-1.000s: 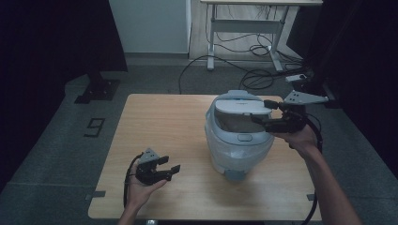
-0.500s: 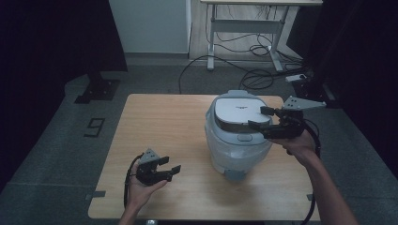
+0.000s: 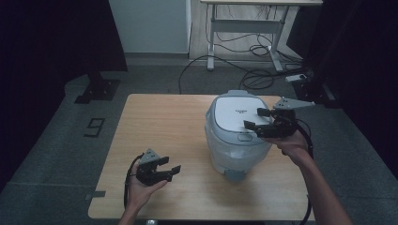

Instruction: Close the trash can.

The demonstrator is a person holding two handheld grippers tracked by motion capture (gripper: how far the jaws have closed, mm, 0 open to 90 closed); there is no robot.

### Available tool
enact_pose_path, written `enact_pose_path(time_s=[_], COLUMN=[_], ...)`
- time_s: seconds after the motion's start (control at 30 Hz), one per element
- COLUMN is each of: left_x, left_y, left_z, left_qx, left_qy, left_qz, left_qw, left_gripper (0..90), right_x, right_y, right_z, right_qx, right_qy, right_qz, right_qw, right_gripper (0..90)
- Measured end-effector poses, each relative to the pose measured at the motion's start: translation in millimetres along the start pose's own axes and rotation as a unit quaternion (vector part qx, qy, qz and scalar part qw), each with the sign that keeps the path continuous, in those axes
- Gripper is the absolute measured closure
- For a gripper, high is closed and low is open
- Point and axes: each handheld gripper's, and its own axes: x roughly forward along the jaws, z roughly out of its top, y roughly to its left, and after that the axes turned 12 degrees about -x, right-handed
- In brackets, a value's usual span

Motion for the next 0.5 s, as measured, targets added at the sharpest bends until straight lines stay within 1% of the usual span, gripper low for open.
enact_pose_path(time_s=[0.1,0.17,0.27,0.5], left_x=[0.2,0.2,-0.4,-0.2], left_y=[0.5,0.7,0.8,0.2], left_z=[-0.3,-0.4,-0.7,-1.5], left_qx=[-0.001,-0.001,-0.001,-0.001], left_qy=[0.0,0.001,0.0,0.001], left_qz=[0.001,0.001,0.001,0.002], left_qw=[1.0,1.0,1.0,1.0], left_gripper=[33.9,33.9,33.9,33.8], right_x=[3.1,4.0,5.9,5.2], right_y=[2.8,3.2,5.5,10.7], right_z=[1.4,1.7,2.1,2.0], right_qx=[-0.008,-0.008,-0.006,-0.006], right_qy=[0.004,0.004,0.003,0.005], right_qz=[-0.013,-0.015,-0.024,-0.039], right_qw=[0.9999,0.9998,0.9997,0.9992], right_gripper=[21.9,21.8,22.1,24.1])
